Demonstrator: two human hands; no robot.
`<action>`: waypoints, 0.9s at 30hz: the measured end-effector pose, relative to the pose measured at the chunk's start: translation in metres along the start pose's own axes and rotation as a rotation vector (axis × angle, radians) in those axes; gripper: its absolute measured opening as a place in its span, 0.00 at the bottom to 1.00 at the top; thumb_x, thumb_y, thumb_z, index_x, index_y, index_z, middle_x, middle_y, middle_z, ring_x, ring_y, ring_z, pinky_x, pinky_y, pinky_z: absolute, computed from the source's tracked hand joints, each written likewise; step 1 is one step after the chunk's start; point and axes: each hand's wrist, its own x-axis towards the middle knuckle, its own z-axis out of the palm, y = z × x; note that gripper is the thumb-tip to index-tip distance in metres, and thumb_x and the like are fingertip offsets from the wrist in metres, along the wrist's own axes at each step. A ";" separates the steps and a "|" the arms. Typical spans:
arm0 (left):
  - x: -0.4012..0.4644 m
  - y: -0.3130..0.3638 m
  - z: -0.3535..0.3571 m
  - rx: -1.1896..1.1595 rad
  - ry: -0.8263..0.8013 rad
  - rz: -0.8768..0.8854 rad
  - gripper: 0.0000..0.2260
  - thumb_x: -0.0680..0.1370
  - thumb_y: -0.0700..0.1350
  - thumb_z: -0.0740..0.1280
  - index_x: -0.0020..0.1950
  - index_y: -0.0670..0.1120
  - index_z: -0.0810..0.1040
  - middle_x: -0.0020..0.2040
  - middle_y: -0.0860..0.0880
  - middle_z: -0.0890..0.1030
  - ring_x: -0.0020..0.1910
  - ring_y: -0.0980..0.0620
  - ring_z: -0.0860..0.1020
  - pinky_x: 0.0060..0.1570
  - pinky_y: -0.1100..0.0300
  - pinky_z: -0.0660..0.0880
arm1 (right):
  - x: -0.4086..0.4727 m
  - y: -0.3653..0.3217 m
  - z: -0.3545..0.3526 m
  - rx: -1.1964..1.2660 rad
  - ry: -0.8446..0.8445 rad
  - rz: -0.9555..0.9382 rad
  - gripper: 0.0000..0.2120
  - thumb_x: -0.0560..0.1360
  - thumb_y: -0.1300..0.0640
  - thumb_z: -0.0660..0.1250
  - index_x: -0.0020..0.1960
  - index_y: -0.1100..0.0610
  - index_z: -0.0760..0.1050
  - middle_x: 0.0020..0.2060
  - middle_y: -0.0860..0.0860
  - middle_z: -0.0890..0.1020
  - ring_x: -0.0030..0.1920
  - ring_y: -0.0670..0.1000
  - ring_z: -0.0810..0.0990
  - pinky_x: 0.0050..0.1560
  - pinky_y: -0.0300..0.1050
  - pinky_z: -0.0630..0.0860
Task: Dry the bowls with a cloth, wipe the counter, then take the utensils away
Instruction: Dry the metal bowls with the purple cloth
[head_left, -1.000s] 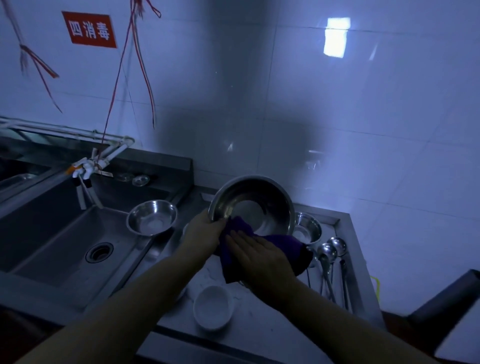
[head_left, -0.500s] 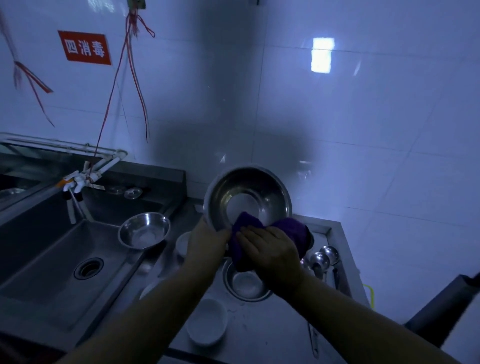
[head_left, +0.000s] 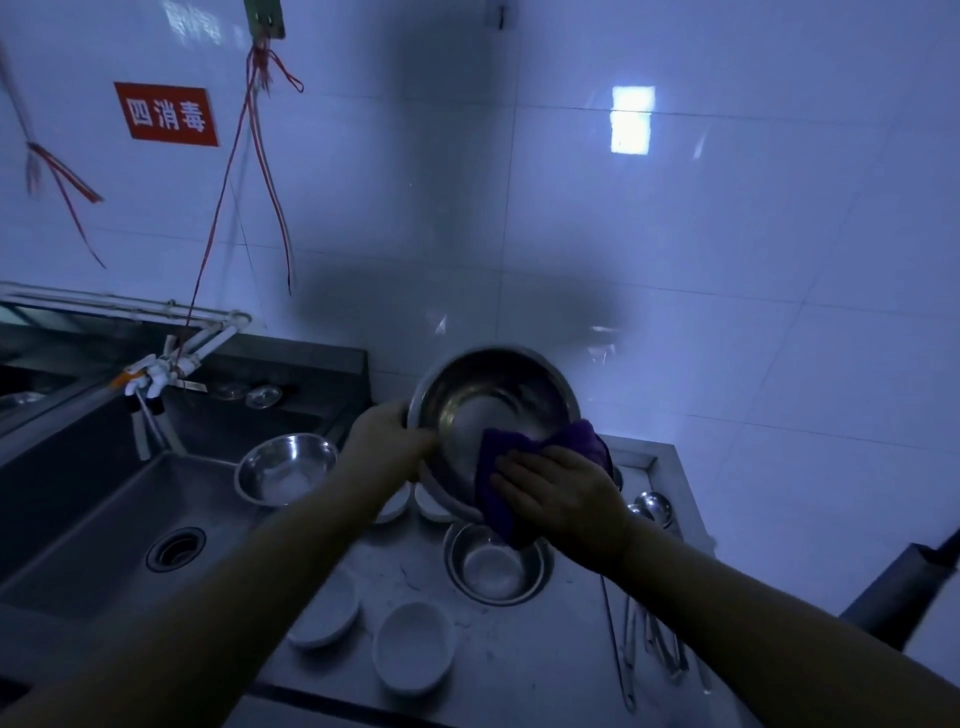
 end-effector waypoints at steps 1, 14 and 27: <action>-0.008 -0.003 0.012 -0.096 0.026 -0.014 0.06 0.71 0.34 0.67 0.45 0.44 0.77 0.39 0.41 0.81 0.34 0.48 0.81 0.31 0.58 0.79 | 0.003 -0.005 0.002 -0.018 0.018 0.065 0.07 0.72 0.57 0.69 0.48 0.57 0.83 0.48 0.53 0.85 0.48 0.51 0.84 0.47 0.45 0.80; 0.004 0.004 0.006 -0.026 -0.126 0.037 0.10 0.69 0.29 0.64 0.40 0.43 0.78 0.29 0.46 0.80 0.26 0.48 0.80 0.24 0.60 0.75 | -0.006 0.004 -0.003 -0.009 -0.058 -0.078 0.10 0.76 0.58 0.64 0.53 0.57 0.83 0.52 0.53 0.84 0.53 0.51 0.83 0.49 0.45 0.80; -0.014 -0.007 0.048 -0.411 0.061 0.015 0.16 0.72 0.31 0.66 0.50 0.52 0.72 0.43 0.46 0.80 0.35 0.53 0.81 0.29 0.64 0.76 | 0.016 -0.014 0.000 -0.080 -0.015 0.259 0.13 0.71 0.53 0.71 0.51 0.58 0.83 0.48 0.56 0.85 0.48 0.52 0.84 0.47 0.45 0.80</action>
